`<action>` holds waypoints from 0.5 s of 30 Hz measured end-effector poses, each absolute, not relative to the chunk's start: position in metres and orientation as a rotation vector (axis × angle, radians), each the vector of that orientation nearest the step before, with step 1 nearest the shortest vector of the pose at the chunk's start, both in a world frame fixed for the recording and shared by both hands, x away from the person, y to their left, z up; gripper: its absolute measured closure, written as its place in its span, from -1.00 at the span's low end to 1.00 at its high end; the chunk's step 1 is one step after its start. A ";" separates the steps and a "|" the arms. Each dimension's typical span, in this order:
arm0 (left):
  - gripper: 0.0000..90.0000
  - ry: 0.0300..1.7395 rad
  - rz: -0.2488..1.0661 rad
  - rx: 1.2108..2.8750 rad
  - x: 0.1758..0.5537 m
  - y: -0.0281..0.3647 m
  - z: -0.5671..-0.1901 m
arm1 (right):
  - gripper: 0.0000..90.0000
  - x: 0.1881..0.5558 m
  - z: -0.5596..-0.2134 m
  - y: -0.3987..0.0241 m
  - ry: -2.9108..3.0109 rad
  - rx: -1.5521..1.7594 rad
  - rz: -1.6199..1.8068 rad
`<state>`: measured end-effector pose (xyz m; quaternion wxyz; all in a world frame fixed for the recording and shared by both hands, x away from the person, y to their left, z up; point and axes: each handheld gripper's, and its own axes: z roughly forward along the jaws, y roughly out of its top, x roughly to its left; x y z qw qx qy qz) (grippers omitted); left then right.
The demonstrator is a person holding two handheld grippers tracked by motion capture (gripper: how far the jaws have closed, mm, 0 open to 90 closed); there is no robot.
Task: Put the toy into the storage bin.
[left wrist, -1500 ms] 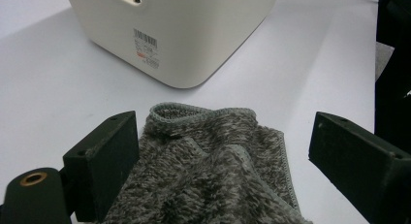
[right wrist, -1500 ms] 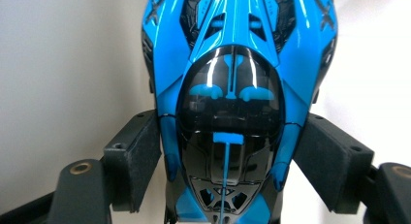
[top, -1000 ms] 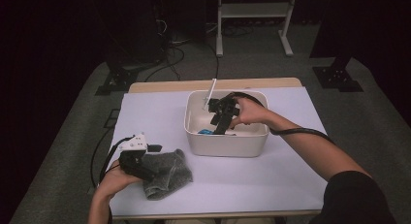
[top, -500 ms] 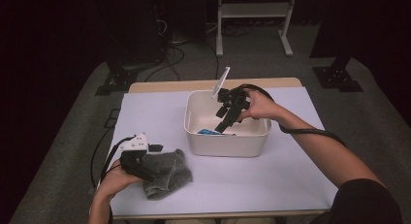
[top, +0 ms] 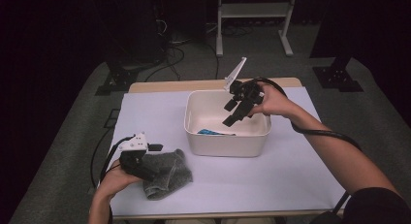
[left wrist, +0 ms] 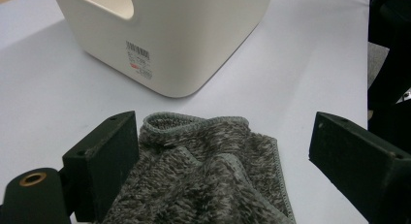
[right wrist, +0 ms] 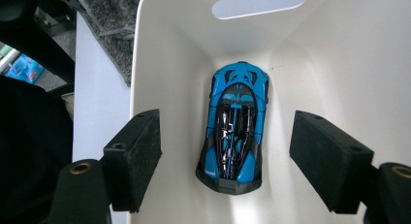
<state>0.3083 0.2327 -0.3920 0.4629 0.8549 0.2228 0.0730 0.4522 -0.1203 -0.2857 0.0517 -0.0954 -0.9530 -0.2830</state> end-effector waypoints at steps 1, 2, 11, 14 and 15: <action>-0.78 0.547 0.180 2.099 0.308 0.233 -0.392 | -0.41 0.451 -0.284 -0.123 -2.898 -0.299 -0.868; -0.78 0.547 0.180 2.099 0.308 0.233 -0.392 | -0.41 0.451 -0.283 -0.126 -2.899 -0.307 -0.872; -0.78 0.539 0.179 2.101 0.309 0.232 -0.392 | -0.40 0.444 -0.274 -0.152 -2.892 -0.378 -0.942; -0.78 0.534 0.179 2.096 0.308 0.231 -0.392 | -0.40 0.439 -0.268 -0.168 -2.889 -0.423 -0.981; -0.78 0.533 0.178 2.095 0.308 0.231 -0.391 | -0.40 0.438 -0.268 -0.169 -2.886 -0.430 -0.986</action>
